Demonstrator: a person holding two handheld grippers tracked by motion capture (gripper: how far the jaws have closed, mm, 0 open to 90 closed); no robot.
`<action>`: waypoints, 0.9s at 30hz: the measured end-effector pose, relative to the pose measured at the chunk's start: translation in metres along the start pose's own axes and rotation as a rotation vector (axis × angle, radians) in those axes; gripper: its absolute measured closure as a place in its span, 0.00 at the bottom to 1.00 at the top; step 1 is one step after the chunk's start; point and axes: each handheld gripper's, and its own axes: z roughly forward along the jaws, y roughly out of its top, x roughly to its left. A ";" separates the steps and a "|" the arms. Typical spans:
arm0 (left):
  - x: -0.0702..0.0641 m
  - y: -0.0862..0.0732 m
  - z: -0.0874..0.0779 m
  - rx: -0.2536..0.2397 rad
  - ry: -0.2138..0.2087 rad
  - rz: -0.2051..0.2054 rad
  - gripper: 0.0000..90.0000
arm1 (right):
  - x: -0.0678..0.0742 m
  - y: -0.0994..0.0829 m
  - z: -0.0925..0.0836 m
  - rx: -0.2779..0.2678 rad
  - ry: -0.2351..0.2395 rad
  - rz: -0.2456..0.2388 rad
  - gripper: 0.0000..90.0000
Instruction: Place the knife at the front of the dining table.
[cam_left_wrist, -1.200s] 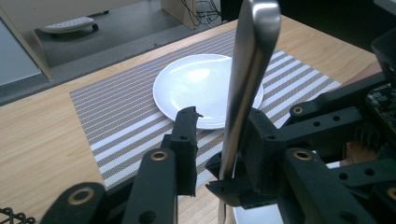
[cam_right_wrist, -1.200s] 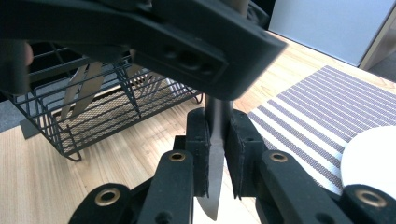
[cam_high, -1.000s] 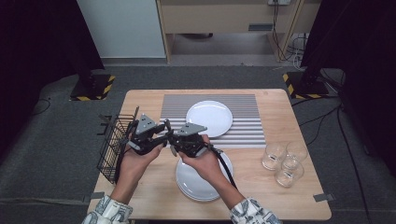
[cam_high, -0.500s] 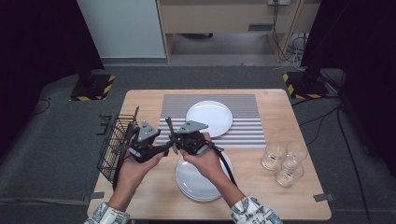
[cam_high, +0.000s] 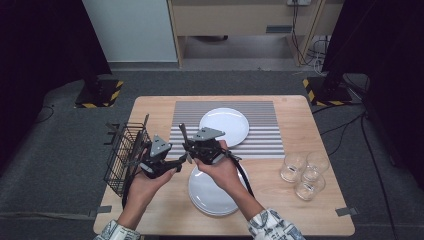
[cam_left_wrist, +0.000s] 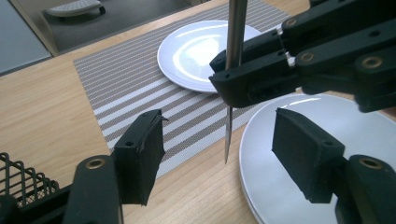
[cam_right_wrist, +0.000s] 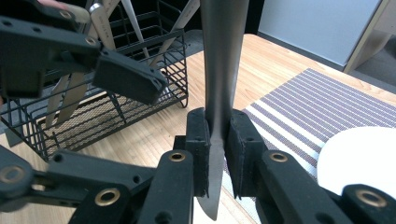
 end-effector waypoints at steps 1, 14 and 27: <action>0.000 -0.001 0.001 0.002 -0.001 -0.003 0.37 | 0.000 0.000 0.000 0.001 0.000 -0.001 0.89; 0.001 -0.012 0.015 0.012 0.004 -0.026 0.34 | 0.001 0.003 -0.001 -0.003 0.003 0.001 0.89; 0.000 -0.019 0.027 0.026 -0.008 -0.025 0.37 | 0.001 0.005 -0.003 -0.009 0.007 0.011 0.89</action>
